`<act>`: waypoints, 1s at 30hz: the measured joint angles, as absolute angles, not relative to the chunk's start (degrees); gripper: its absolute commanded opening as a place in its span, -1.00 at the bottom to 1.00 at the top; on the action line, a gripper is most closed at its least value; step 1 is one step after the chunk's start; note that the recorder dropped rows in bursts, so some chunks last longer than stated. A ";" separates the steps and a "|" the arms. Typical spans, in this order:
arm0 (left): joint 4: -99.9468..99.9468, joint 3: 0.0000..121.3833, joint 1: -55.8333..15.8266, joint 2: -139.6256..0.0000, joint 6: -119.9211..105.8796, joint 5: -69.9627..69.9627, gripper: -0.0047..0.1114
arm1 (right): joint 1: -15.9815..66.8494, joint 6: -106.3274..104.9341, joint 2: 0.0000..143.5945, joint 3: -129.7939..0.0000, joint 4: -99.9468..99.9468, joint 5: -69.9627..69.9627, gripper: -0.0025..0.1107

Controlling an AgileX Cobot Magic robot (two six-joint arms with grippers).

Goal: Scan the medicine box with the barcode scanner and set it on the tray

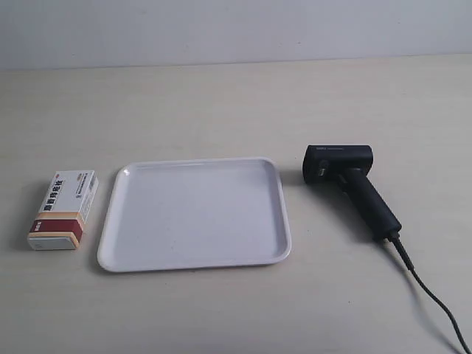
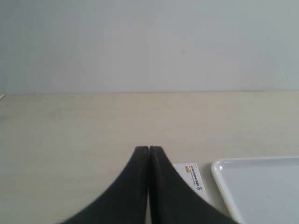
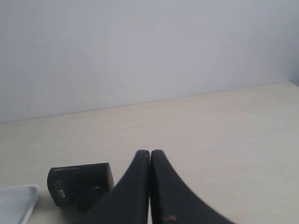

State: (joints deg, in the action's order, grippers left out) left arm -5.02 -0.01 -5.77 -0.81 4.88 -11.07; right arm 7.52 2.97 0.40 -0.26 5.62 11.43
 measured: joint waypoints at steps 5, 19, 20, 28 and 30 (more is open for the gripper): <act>-5.02 -0.01 -5.77 -0.81 4.88 -11.07 -0.87 | 7.52 2.97 0.40 -0.26 5.62 11.43 -0.95; -5.02 -0.01 -5.77 -0.81 4.88 -11.07 -0.87 | 7.52 2.97 0.40 -0.26 5.62 11.43 -0.95; -4.53 -0.01 -5.77 -0.81 5.64 -10.33 -0.87 | 7.52 2.97 0.40 -0.26 5.62 11.43 -0.95; 1.82 -0.01 -5.77 -0.81 24.71 8.50 -0.88 | 7.52 2.97 0.40 -0.26 5.62 11.04 -0.95; 1.82 0.00 -5.77 -0.81 24.85 13.67 -0.92 | 7.52 3.41 0.40 -0.26 5.77 9.06 -0.95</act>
